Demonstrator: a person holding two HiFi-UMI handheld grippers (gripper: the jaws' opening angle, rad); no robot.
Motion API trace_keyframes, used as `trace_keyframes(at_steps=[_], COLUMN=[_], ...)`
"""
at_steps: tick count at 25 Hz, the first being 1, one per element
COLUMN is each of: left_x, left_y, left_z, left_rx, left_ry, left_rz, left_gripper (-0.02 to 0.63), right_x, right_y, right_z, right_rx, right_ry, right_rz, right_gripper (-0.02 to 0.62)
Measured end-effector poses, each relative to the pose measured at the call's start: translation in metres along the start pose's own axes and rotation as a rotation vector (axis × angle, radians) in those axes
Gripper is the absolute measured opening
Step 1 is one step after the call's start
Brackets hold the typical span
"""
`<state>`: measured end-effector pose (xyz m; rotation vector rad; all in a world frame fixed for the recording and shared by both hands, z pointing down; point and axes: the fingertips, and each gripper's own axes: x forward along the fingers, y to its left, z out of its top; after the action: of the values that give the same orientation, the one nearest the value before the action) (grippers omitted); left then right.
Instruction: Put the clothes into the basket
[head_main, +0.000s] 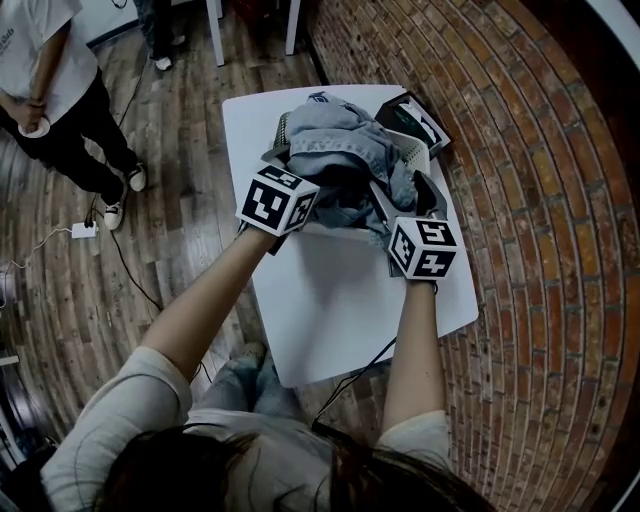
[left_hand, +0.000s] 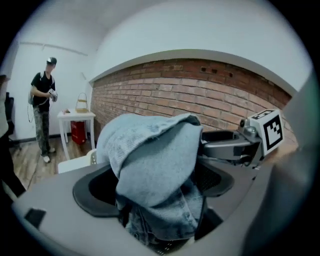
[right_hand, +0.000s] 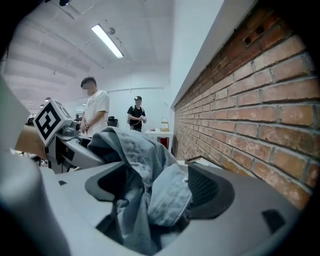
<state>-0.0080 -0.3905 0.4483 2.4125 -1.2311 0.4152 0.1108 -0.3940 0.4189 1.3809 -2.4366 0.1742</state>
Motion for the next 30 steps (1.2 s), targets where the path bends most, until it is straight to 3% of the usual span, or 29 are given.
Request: trace_keyframes(at_steps=[6,8,13,20,22,23,24,26,28,30], left_x=[-0.035,-0.045,-0.048,-0.062,-0.06,-0.058,-0.057,-0.057,-0.057,-0.058], left_y=[0.017,0.017,0.011,-0.019,-0.021,-0.02,-0.019,-0.02,-0.023,-0.03], left_z=[0.02,0.032,0.038,0.043,0.042,0.043,0.044,0.048,0.049,0.049], left_rx=[0.096,0.152,0.159,0.282,0.276,0.27,0.269,0.278,0.283,0.276], left_ry=[-0.178,-0.241,-0.264,-0.329,-0.323,-0.316,-0.312,-0.314,-0.315,-0.316], left_rz=[0.228,0.271,0.232,0.162,0.159,0.162,0.17,0.186,0.185,0.171], left_gripper=[0.462,0.46,0.459,0.459,0.455,0.44,0.368,0.165,0.098,0.045], right_x=[-0.002,-0.003,-0.007,-0.014,-0.016,-0.017,-0.018,-0.02,-0.024,-0.03], right_y=[0.011,0.014,0.019,0.02,0.019,0.019,0.019,0.021,0.024,0.028], right_z=[0.014,0.015,0.022,0.029,0.031,0.032,0.033,0.034,0.034,0.034], right_rx=[-0.032,-0.034,-0.025,-0.007,-0.001,0.0,0.002,0.012,0.024,0.031], right_ry=[-0.063,-0.072,-0.111,-0.141,-0.147,-0.149,-0.152,-0.16,-0.164,-0.17], right_rz=[-0.007,-0.004,-0.022,-0.021,-0.036,-0.048,-0.06,-0.074,-0.087,-0.113], right_gripper=[0.375,0.374,0.374,0.373,0.368,0.364,0.357,0.278,0.232,0.134])
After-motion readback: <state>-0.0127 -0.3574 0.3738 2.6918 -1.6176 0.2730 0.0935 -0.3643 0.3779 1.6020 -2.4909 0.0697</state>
